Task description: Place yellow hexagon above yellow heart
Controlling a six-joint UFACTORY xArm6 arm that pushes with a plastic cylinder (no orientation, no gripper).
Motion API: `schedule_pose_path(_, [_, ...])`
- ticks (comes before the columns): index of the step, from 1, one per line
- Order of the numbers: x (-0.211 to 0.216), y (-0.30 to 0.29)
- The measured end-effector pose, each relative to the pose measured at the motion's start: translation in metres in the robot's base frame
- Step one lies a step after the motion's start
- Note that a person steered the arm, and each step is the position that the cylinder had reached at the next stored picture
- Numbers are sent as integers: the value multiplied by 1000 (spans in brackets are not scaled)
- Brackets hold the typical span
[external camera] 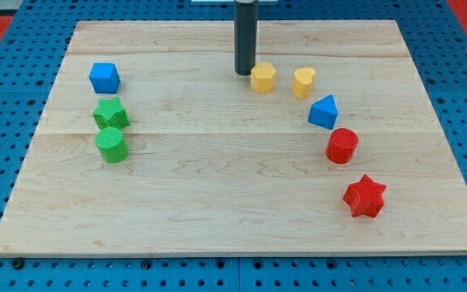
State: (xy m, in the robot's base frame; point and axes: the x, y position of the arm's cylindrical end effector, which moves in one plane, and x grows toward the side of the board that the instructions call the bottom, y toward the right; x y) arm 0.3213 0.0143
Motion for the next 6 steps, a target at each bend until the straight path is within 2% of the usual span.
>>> schedule_pose_path(1, [1,-21])
schedule_pose_path(2, [41,-31])
schedule_pose_path(3, [36,11])
schedule_pose_path(4, [-1,8])
schedule_pose_path(5, [-10,45])
schedule_pose_path(6, [-21,41])
